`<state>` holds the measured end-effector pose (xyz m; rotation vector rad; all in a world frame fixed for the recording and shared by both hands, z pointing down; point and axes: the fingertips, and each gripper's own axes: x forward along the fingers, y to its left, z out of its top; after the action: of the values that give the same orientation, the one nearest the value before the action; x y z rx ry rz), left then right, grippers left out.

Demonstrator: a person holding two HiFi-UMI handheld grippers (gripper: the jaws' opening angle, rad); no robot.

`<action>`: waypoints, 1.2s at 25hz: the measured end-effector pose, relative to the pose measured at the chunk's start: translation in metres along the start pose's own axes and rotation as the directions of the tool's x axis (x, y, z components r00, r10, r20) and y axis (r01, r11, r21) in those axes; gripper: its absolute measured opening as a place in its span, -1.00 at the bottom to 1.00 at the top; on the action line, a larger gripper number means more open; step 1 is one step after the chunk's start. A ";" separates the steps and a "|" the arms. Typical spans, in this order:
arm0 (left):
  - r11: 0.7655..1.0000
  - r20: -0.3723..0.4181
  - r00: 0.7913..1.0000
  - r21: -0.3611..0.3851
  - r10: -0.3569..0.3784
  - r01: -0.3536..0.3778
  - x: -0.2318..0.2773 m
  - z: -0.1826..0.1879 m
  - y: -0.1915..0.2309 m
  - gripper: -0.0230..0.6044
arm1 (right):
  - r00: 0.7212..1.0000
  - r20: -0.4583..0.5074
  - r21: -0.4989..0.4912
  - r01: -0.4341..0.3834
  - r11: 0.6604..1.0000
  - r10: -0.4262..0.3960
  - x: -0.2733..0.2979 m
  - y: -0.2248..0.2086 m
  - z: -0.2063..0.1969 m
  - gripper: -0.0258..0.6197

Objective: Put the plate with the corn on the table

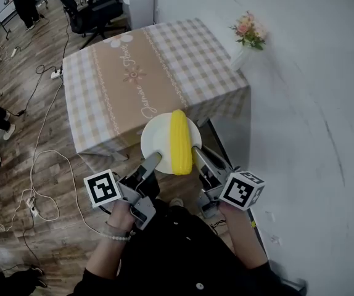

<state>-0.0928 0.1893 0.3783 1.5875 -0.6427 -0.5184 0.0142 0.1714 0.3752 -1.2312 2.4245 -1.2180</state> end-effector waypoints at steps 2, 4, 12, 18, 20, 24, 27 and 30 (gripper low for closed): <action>1.000 0.003 1.000 0.006 0.000 0.000 0.001 -0.001 -0.001 -0.81 | 1.000 -0.005 0.013 -0.005 1.000 0.005 0.000 -0.001 0.000 -0.53; 1.000 0.007 1.000 0.009 0.002 -0.002 0.002 -0.003 -0.002 -0.81 | 1.000 -0.010 0.015 -0.007 1.000 0.007 -0.001 -0.003 -0.001 -0.54; 1.000 0.029 0.999 0.005 0.020 -0.020 0.008 -0.013 -0.001 -0.81 | 0.999 -0.011 0.003 -0.033 0.999 0.033 -0.009 -0.006 0.006 -0.59; 0.999 0.041 0.999 0.001 0.032 -0.032 0.013 -0.027 -0.001 -0.81 | 0.999 -0.024 -0.015 -0.038 0.999 0.038 -0.022 -0.013 0.009 -0.60; 0.999 0.042 0.999 0.000 0.034 -0.034 0.016 -0.033 -0.002 -0.81 | 0.999 -0.027 -0.019 -0.037 0.999 0.036 -0.028 -0.015 0.010 -0.60; 0.999 0.048 0.998 0.013 0.041 -0.042 0.021 -0.045 -0.003 -0.81 | 0.999 -0.029 -0.026 -0.037 0.999 0.037 -0.039 -0.021 0.011 -0.60; 0.999 0.058 0.997 0.014 0.045 -0.045 0.023 -0.053 -0.003 -0.81 | 0.999 -0.024 -0.033 -0.033 0.999 0.032 -0.045 -0.026 0.012 -0.60; 0.999 0.067 0.997 0.007 0.041 -0.041 0.025 -0.058 -0.004 -0.81 | 0.999 -0.021 -0.037 -0.040 0.999 0.039 -0.051 -0.027 0.014 -0.60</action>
<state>-0.0352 0.2159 0.3824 1.5666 -0.7276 -0.5411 0.0698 0.1914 0.3756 -1.1809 2.4846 -1.1857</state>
